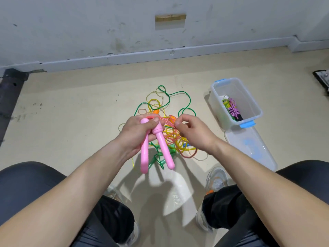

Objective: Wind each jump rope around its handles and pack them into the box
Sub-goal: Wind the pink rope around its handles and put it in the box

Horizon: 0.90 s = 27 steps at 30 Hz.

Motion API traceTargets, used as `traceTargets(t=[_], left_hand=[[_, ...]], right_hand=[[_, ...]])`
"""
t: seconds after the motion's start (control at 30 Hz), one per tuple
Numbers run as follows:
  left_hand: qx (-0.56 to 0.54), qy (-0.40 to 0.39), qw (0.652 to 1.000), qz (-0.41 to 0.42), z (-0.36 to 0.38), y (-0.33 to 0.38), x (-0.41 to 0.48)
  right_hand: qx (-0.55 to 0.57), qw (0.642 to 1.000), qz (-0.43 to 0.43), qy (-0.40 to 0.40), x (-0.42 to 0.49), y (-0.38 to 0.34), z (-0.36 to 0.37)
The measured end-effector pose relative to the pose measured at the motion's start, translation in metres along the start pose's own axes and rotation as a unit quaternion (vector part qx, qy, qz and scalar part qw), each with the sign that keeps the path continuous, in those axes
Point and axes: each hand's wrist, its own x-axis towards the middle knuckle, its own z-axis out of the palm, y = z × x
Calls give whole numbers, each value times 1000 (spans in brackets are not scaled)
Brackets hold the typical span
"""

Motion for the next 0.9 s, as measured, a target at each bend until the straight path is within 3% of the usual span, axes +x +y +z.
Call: traceTargets(t=[0.13,0.2,0.33,0.57,0.77,0.9], left_hand=[[-1,28,999,-16,2,-7,1],[4,45,999,-9,4,-10,1],[-16,56,998,-2,5,-11,1],[-65,66,995,33,12,-15,-1],[-88,112,990,19,21,-24,-6],[-90,186,978,-4,24,-25,-11]], right_hand=[[-196,978,-61,18,-8,-4,16],[-240,967,-84,17,-11,-10,20],[-210,976,-61,-15,-17,-14,28],[-226,968,-109,4,-16,-12,30],[-274,952,-138,-6,-17,-11,32],[-293,944,-154,-4,-20,-13,35]])
